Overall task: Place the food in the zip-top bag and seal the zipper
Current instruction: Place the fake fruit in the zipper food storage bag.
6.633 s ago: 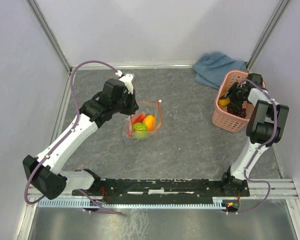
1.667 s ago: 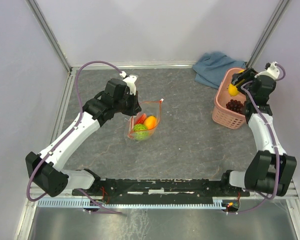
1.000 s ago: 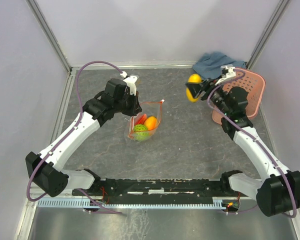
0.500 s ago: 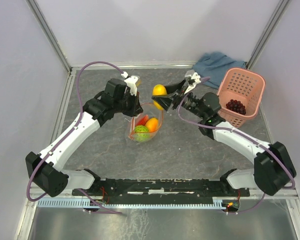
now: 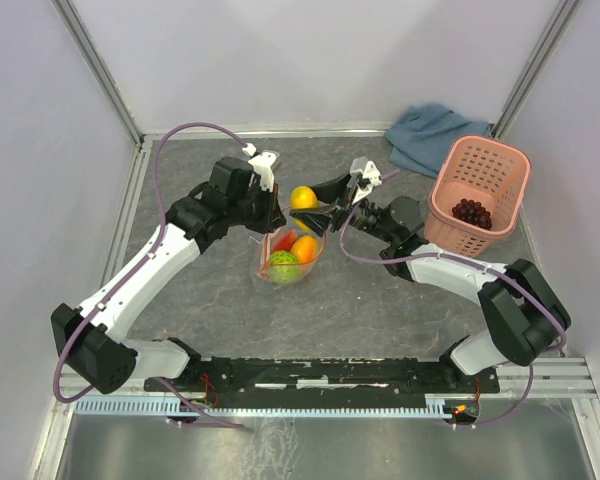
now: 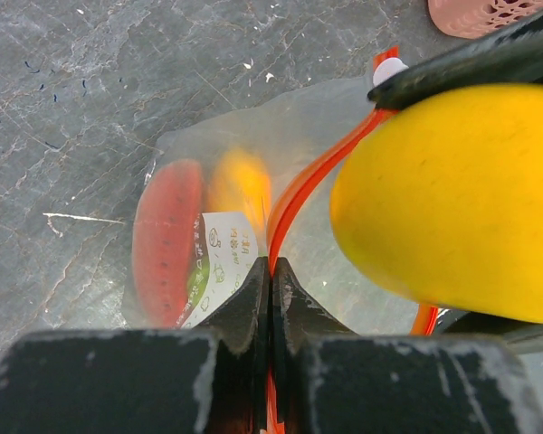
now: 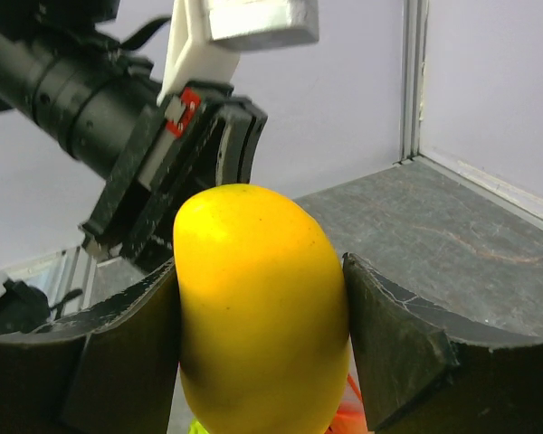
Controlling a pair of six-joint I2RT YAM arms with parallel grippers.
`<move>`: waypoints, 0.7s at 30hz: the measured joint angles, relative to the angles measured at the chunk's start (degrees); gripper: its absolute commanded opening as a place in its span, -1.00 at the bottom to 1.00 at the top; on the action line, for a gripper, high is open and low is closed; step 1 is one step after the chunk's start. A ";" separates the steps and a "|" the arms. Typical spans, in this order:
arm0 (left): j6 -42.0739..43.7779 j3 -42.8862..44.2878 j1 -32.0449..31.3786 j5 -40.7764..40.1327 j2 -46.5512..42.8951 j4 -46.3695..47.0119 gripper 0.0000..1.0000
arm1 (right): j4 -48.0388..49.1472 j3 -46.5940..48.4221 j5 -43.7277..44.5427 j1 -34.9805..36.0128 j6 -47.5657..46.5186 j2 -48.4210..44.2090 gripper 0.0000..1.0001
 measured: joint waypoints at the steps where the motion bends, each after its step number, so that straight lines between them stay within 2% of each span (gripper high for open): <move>1: 0.00 0.00 0.00 -0.04 0.00 0.00 -0.95 | 0.24 -0.63 -0.61 0.04 -0.87 0.07 -0.04; 7: 0.00 0.00 0.00 -0.13 0.00 0.00 -0.95 | -0.52 -2.86 -4.59 0.07 -8.81 0.94 0.08; 11: 0.00 0.00 0.00 -0.13 0.00 0.00 -0.95 | -4.15 -3.06 -6.54 0.09 -15.17 1.11 0.26; 21: 0.00 0.00 0.00 -0.11 0.00 0.00 -0.95 | -21.90 -0.09 -11.19 0.09 -35.21 0.79 0.70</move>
